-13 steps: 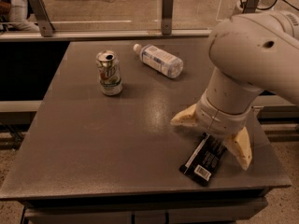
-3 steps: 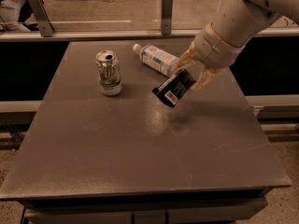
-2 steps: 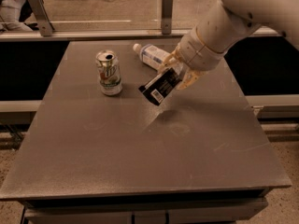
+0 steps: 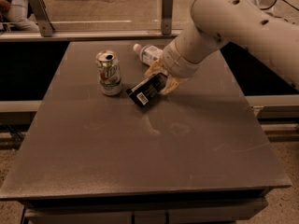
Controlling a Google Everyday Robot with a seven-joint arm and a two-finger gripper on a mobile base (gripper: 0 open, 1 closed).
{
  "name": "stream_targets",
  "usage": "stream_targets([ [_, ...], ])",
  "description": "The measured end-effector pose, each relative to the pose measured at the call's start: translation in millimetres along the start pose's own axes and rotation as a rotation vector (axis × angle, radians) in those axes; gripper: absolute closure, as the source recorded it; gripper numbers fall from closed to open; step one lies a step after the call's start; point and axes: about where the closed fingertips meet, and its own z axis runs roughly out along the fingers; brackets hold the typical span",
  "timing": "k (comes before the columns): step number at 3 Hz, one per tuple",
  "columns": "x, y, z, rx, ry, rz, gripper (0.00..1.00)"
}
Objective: Move rxbar chocolate near 7up can
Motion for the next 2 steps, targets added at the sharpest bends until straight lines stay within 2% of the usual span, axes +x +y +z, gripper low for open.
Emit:
stream_targets([
  [2,-9.6,-34.0,30.4,0.035,-0.080,0.019,0.14],
])
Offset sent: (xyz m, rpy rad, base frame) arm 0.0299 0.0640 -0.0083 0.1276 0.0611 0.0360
